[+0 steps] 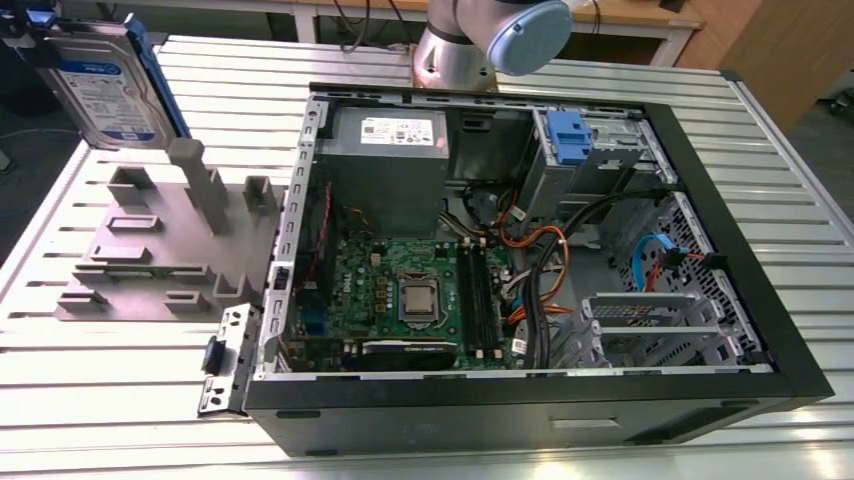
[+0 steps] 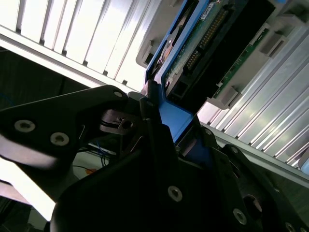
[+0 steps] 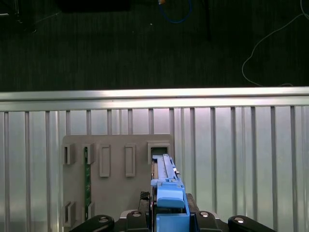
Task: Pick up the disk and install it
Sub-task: 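Pick up the disk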
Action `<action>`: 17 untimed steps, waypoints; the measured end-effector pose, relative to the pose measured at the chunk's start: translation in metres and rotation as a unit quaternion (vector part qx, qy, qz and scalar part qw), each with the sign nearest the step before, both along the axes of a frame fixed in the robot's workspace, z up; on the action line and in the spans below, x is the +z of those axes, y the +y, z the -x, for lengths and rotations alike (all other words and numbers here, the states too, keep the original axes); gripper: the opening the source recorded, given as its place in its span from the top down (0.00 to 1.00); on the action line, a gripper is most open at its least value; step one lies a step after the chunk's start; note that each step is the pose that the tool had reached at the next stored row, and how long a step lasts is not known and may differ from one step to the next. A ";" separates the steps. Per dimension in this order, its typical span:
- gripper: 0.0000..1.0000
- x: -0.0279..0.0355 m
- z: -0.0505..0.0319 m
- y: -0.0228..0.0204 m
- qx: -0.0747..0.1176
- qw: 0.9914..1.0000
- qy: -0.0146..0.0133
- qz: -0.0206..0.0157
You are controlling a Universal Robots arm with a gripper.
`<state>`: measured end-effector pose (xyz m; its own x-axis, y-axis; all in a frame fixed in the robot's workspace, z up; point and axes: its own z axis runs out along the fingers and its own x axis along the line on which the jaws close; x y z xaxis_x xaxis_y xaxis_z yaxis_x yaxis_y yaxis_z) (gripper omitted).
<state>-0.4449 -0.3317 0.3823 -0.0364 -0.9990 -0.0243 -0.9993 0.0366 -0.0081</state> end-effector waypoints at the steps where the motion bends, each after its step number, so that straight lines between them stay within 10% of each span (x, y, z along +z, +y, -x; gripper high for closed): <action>1: 0.64 0.0003 0.0000 0.0000 0.000 1.000 0.000 0.000; 17: 0.64 0.0051 0.0000 0.0000 0.000 1.000 0.000 0.000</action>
<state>-0.4449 -0.3317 0.3874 -0.0364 -0.9990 -0.0243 -0.9993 0.0366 -0.0080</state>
